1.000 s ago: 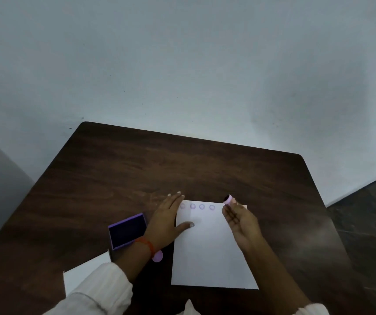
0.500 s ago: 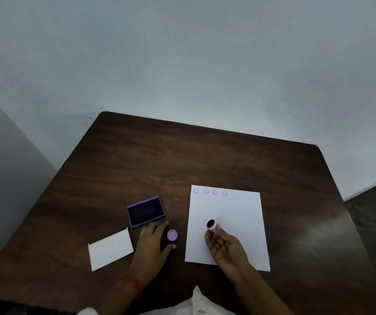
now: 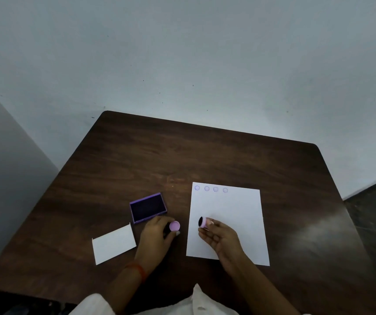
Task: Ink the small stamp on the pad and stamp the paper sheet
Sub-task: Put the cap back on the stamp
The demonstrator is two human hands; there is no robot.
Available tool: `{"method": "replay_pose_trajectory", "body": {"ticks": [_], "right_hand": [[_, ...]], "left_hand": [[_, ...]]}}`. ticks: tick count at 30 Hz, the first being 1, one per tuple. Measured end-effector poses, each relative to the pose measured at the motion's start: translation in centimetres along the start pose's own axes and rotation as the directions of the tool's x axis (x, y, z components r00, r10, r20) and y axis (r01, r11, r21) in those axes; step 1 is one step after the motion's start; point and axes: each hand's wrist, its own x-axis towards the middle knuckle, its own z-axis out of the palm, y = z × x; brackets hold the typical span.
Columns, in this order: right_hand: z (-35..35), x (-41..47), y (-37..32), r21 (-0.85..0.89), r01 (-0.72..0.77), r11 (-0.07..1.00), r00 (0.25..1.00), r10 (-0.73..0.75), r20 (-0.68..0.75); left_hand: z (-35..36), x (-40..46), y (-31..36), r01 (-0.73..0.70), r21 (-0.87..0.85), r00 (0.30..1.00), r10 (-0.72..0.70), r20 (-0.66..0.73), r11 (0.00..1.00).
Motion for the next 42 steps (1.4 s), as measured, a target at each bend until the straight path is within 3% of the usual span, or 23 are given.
{"method": "replay_pose_trajectory", "body": {"ticks": [3, 6, 9, 13, 19, 25, 27, 31, 37, 42], "right_hand": [[2.1, -1.0, -0.8, -0.324, 0.170, 0.931, 0.985, -0.165, 0.043], [3.7, -1.6, -1.3, -0.533, 0.388, 0.752, 0.918, -0.366, 0.153], [4.3, -1.7, -1.4, -0.638, 0.479, 0.603, 0.861, -0.465, 0.207], [4.6, -1.7, -1.3, -0.655, 0.530, 0.538, 0.826, -0.503, 0.255], [4.7, -2.0, -2.1, -0.623, 0.536, 0.569, 0.832, -0.480, 0.277], [4.6, -1.8, -2.5, -0.650, 0.448, 0.614, 0.886, -0.402, 0.231], [4.6, -1.8, -2.7, -0.695, 0.421, 0.583, 0.894, -0.398, 0.208], [4.4, -2.2, -3.2, -0.584, 0.421, 0.694, 0.905, -0.284, 0.316], [4.9, -2.2, -3.6, -0.651, 0.368, 0.663, 0.930, -0.272, 0.249], [4.8, -2.5, -3.3, -0.589, 0.434, 0.682, 0.900, -0.288, 0.328]], "left_hand": [[-0.7, -0.3, 1.2, -0.030, -0.065, 0.998, 0.027, -0.057, 0.997], [-1.3, -0.7, 2.5, -0.057, -0.113, 0.994, 0.046, -0.096, 0.992], [-1.9, -0.9, 3.2, -0.055, -0.167, 0.991, 0.032, -0.133, 0.984], [-2.4, -1.0, 3.6, -0.042, -0.239, 0.992, 0.010, -0.130, 0.970], [-3.0, -1.0, 3.6, 0.020, -0.320, 0.994, -0.054, -0.097, 0.947], [-3.2, -1.1, 3.8, -0.060, -0.275, 0.993, 0.028, -0.118, 0.960], [-3.3, -1.3, 3.8, -0.078, -0.227, 0.991, 0.051, -0.124, 0.971], [-3.9, -1.1, 3.8, -0.077, -0.215, 0.989, 0.048, -0.139, 0.974], [-4.3, -1.0, 4.1, -0.130, -0.174, 0.983, 0.105, -0.151, 0.976], [-4.3, -0.9, 3.8, -0.110, -0.184, 0.986, 0.084, -0.141, 0.977]]}}
